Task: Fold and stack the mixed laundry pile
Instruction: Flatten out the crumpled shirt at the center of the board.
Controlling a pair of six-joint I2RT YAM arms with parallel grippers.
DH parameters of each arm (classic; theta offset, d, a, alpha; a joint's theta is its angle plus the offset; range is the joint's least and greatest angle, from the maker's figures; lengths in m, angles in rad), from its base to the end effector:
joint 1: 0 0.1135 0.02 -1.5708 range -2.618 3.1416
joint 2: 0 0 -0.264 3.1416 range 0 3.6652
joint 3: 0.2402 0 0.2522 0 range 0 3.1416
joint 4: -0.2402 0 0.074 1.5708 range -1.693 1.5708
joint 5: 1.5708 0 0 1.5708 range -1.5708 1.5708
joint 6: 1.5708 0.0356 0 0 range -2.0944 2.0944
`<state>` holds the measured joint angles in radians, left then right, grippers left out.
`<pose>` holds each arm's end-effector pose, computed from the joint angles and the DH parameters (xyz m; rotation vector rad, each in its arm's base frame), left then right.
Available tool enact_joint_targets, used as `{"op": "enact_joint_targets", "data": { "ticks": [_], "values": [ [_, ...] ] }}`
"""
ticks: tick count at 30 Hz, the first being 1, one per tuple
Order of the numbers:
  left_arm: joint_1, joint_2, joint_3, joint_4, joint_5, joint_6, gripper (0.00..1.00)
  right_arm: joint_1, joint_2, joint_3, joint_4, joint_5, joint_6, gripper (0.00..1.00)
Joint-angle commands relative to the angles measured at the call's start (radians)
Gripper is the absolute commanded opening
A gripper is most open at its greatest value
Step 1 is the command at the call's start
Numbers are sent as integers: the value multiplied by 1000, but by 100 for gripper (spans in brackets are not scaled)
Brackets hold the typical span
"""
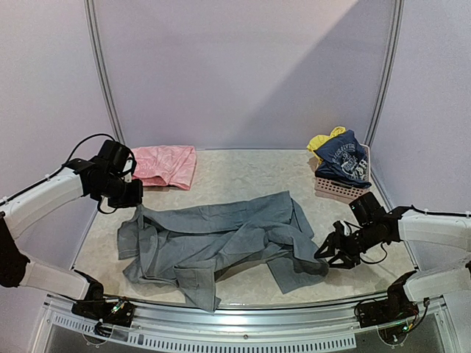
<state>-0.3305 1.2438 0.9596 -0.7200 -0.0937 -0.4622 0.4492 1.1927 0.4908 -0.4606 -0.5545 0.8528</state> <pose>0.2337 -0.0767 0.2601 -0.2047 2.5703 -0.1783 0.1628 0.0993 0.1508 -0.4203 -2.9202 -1.0362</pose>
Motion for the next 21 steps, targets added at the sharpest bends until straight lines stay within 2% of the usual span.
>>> {"op": "enact_joint_targets", "data": {
  "ticks": [1, 7, 9, 21],
  "values": [
    [10, 0, -12, 2, 6, -11, 0, -5, 42, 33, 53, -23, -17, 44],
    [10, -5, -2, -8, -1, -11, 0, -13, 64, 129, -29, -16, -65, 8],
    [10, -9, 1, -12, -4, -11, 0, -19, 52, 195, -88, 0, -88, 1],
    [11, -45, 93, -61, -20, -12, 0, -41, 50, 693, -468, 114, -250, 0]
  ]
}}
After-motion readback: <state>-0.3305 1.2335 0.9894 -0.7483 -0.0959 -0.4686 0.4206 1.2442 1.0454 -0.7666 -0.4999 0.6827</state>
